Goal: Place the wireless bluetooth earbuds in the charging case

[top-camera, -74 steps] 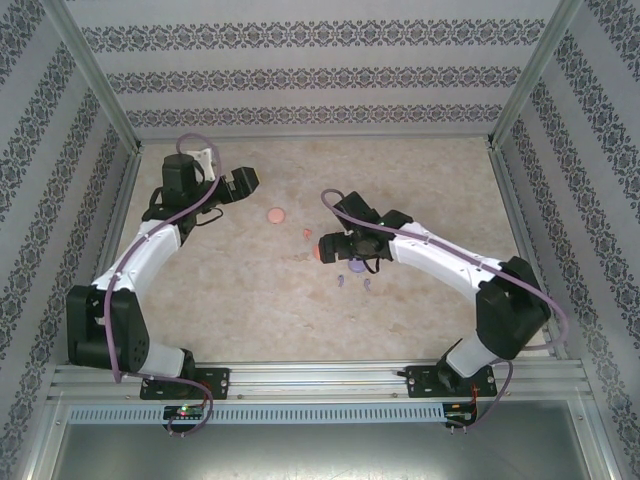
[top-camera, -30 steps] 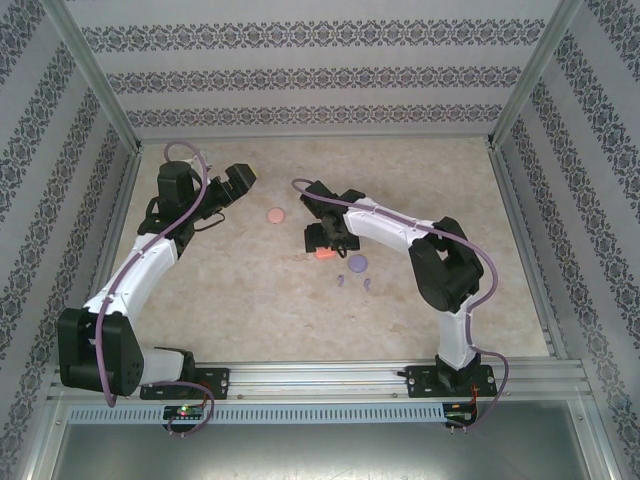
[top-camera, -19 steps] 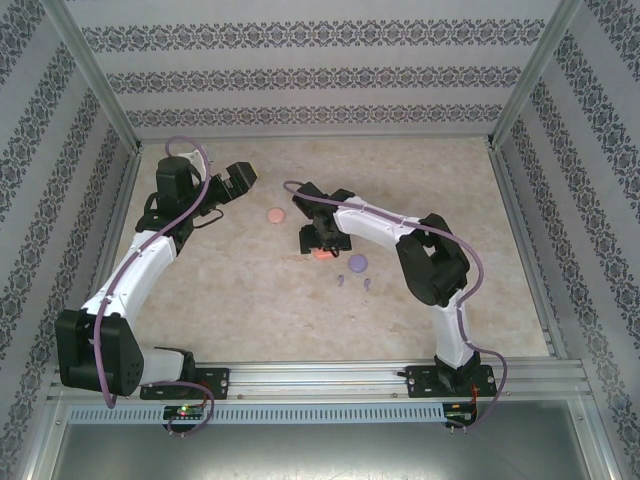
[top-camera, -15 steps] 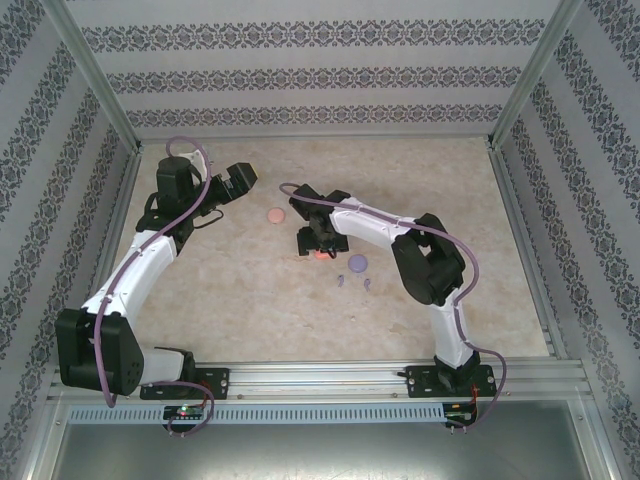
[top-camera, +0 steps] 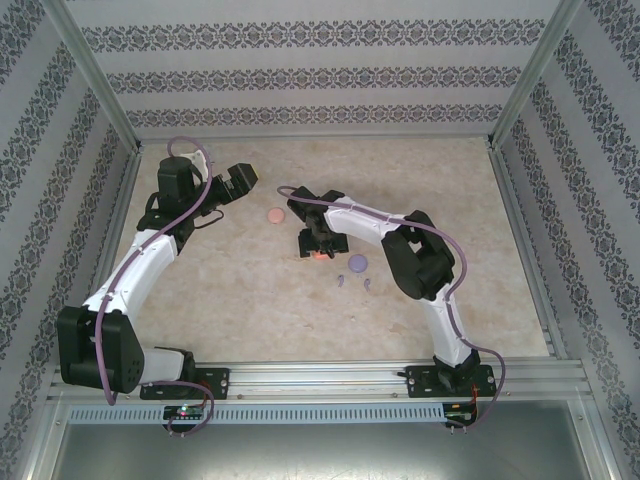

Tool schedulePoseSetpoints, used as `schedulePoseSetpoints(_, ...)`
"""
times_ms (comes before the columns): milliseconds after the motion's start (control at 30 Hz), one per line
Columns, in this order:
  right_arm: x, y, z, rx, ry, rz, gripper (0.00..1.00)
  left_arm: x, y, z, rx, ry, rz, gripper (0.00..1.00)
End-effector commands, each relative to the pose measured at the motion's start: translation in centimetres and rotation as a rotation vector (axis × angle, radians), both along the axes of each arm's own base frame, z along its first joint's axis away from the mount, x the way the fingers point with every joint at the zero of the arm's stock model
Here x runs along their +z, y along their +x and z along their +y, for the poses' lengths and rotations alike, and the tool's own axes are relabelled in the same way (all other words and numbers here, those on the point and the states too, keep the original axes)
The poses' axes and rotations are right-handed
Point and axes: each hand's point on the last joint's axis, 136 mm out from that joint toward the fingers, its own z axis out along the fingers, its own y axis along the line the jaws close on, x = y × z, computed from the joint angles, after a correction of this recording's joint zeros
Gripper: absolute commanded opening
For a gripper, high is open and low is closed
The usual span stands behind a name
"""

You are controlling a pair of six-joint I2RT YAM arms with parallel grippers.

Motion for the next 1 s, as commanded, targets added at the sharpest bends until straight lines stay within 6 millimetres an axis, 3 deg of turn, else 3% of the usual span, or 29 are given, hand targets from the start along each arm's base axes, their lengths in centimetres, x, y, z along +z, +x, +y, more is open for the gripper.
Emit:
schedulePoseSetpoints(0, -0.2, 0.1, 0.1, 0.011, -0.026, 0.006, 0.76, 0.5, 0.2, -0.5, -0.022, 0.018, -0.026, 1.0)
schedulePoseSetpoints(367, -0.6, -0.8, 0.0, 0.027, -0.03, 0.013, 0.59, 0.4, -0.3, -1.5, -0.05, -0.07, -0.009, 1.0)
schedulePoseSetpoints(533, 0.7, -1.2, 0.2, 0.03, -0.003, -0.014, 0.5, -0.2, -0.6, -1.6, -0.029, -0.136, 0.039, 0.99)
schedulePoseSetpoints(767, 6.9, -0.3, 1.0, -0.016, 0.138, -0.129, 0.48, -2.2, -0.3, -1.9, -0.046, -0.142, 0.01, 0.99)
schedulePoseSetpoints(967, 12.8, 2.8, 0.7, -0.153, 0.316, -0.226, 0.47, -2.6, -0.2, -3.1, -0.102, -0.164, -0.089, 1.0)
